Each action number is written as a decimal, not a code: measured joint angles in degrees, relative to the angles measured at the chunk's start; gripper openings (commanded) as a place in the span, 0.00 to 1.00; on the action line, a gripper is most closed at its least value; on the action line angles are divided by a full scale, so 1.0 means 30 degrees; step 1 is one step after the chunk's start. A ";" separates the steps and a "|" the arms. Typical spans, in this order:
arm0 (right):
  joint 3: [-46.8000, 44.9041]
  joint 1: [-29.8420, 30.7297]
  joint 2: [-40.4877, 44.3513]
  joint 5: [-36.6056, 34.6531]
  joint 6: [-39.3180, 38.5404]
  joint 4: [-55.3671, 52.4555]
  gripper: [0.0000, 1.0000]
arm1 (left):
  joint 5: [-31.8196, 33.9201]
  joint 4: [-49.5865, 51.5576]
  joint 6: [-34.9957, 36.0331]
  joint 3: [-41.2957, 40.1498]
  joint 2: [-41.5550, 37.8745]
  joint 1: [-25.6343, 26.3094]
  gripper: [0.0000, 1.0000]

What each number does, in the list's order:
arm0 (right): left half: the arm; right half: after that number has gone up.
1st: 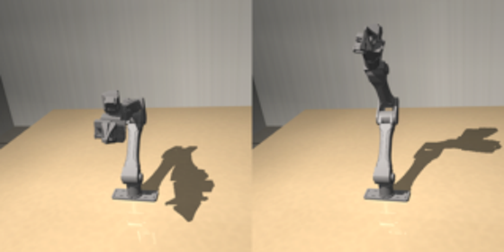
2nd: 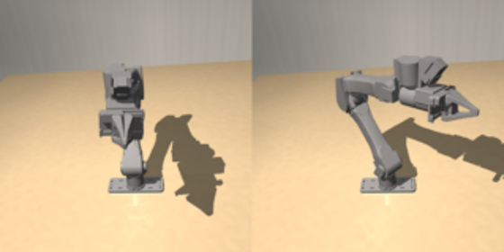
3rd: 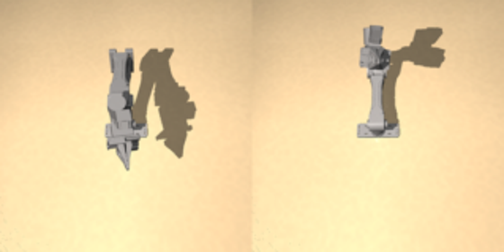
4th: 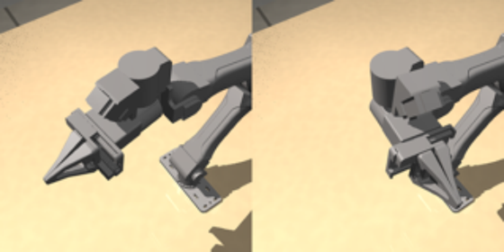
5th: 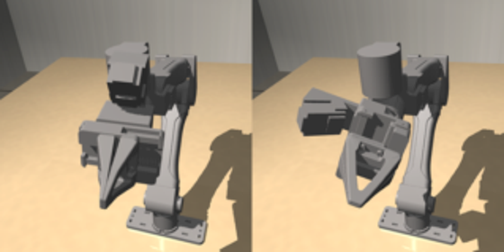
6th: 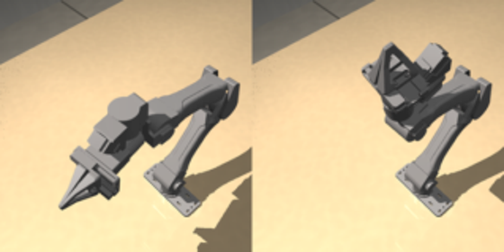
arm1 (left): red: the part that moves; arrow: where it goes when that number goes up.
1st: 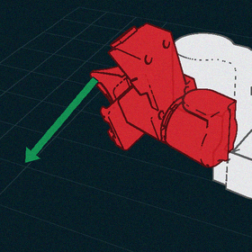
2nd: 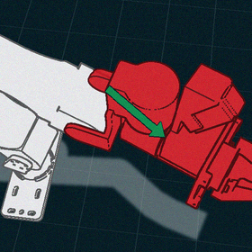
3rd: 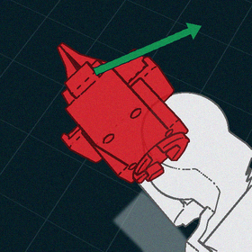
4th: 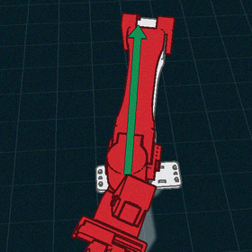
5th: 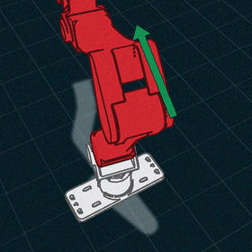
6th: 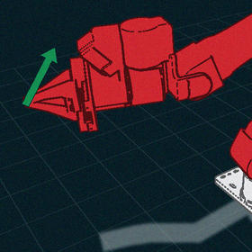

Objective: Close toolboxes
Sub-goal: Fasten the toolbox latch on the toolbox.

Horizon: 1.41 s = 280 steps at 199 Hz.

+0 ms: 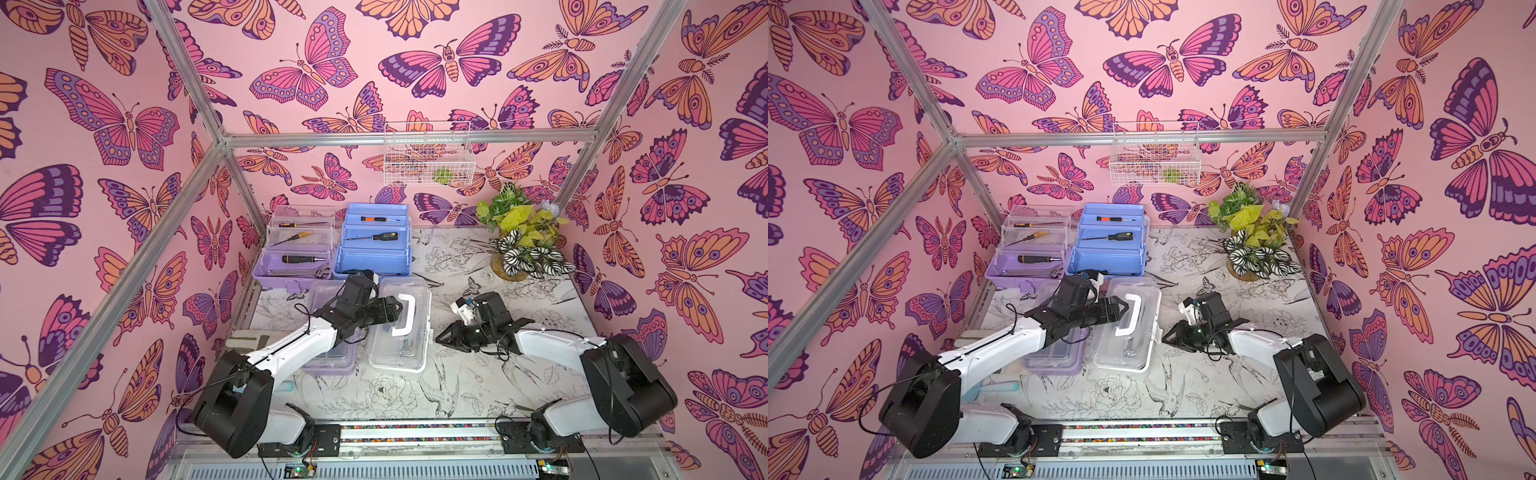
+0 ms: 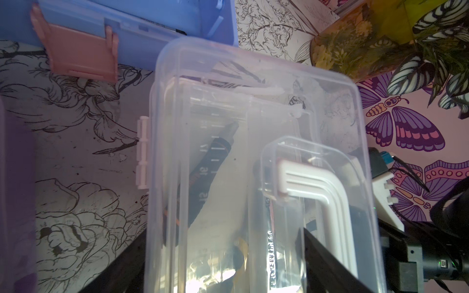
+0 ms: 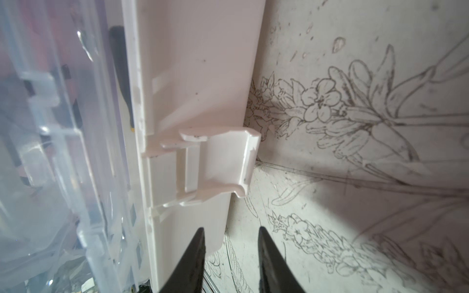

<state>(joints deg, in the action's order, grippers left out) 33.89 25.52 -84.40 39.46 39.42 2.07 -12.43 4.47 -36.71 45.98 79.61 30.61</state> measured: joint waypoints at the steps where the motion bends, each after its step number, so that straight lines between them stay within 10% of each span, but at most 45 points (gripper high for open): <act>1: 0.0000 0.0000 -0.0022 0.0022 0.0007 0.0029 0.29 | 0.0000 0.0000 0.0000 0.0000 0.0000 0.0000 0.74; 280: 0.0168 -0.0015 -0.4430 0.1450 0.1013 0.5319 0.26 | -0.0022 -0.0342 0.0058 -0.0073 0.0066 -0.0124 0.69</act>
<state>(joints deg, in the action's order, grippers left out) 34.39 25.47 -97.69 43.81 42.46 18.02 -12.49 3.44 -36.53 45.76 79.81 30.24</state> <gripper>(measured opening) 0.263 0.807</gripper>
